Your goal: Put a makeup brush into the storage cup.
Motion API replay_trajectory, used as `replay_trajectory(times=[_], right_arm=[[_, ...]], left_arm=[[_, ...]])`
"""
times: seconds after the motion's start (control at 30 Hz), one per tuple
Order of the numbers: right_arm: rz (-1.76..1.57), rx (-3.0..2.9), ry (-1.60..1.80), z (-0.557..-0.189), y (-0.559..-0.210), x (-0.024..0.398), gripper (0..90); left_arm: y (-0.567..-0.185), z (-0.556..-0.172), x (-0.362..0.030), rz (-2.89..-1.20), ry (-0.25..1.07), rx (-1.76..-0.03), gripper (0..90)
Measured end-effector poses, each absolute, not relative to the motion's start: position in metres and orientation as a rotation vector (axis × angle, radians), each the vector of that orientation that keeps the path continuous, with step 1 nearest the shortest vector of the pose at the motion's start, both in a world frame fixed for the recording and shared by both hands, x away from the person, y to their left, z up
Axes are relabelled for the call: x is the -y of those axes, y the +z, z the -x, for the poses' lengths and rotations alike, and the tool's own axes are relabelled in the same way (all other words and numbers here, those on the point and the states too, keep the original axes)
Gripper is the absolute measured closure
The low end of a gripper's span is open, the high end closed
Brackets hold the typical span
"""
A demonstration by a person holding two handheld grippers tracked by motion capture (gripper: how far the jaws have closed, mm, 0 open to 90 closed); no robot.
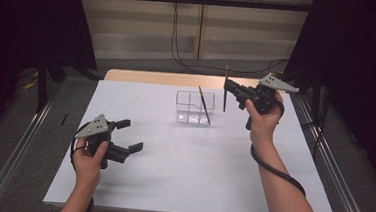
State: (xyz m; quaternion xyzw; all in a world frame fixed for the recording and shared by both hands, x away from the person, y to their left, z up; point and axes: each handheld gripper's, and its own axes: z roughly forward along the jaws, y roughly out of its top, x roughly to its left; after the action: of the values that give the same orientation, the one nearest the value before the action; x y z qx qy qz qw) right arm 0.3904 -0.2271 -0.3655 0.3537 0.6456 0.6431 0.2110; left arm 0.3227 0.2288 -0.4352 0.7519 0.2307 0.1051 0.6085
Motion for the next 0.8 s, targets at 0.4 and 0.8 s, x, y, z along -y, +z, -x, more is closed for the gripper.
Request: replay_trajectory(times=[0.4,0.8], right_arm=[[-0.993,-1.781,1.784,-0.399,-0.362,0.227,84.3],[-1.006,-1.771,1.790,-0.407,-0.363,0.226,84.3]], left_arm=[[-0.436,-0.324,-0.229,-1.735,0.239,-0.529,0.2],[-0.436,-0.324,-0.229,-1.737,0.242,-0.531,0.1]])
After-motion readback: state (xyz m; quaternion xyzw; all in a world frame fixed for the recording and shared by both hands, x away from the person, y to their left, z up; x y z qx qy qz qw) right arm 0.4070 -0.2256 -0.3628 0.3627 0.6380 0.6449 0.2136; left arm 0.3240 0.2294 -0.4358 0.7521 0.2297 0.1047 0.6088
